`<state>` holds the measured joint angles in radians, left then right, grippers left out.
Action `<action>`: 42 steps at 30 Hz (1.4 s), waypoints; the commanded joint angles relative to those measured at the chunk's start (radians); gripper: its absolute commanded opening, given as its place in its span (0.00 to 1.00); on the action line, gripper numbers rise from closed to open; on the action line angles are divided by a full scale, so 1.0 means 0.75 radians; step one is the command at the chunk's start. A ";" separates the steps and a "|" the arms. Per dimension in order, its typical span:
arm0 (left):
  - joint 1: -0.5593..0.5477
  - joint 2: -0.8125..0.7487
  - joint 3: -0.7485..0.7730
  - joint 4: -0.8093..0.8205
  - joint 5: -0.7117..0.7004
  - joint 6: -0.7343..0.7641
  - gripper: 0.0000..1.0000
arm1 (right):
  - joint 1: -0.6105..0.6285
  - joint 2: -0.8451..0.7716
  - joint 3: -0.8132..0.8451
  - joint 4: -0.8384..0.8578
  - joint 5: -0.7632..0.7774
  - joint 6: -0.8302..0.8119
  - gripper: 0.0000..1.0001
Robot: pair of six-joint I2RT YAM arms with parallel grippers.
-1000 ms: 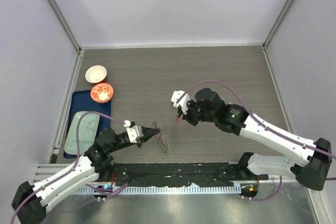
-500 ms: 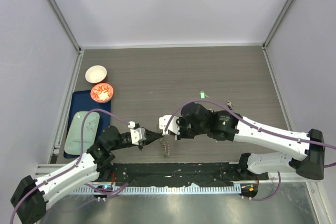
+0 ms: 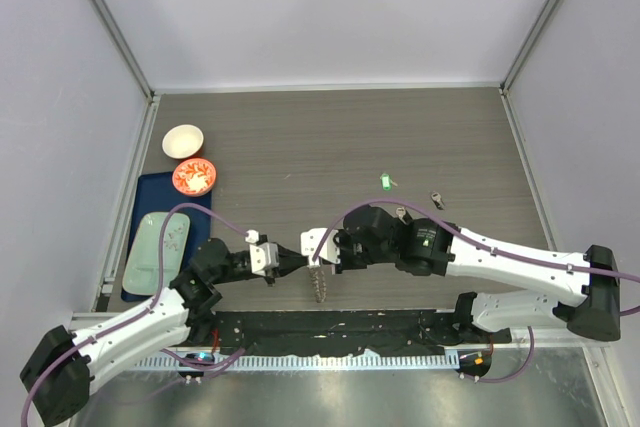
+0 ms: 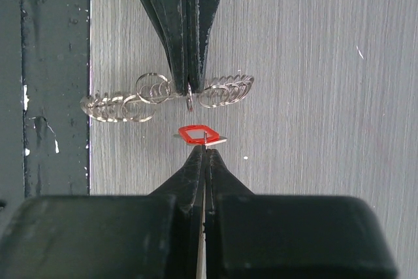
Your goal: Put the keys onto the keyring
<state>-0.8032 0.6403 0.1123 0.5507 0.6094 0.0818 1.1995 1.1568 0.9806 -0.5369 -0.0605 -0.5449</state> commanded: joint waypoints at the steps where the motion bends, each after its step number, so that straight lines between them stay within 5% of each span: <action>1: -0.003 -0.007 0.030 0.176 0.036 -0.027 0.00 | 0.014 -0.025 0.004 0.072 0.021 -0.008 0.01; 42: -0.005 0.032 0.038 0.186 0.030 -0.042 0.00 | 0.029 -0.029 -0.013 0.113 -0.071 -0.002 0.01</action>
<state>-0.8032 0.6643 0.1123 0.6022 0.6292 0.0559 1.2156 1.1561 0.9699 -0.4934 -0.0959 -0.5446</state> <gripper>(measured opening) 0.012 0.029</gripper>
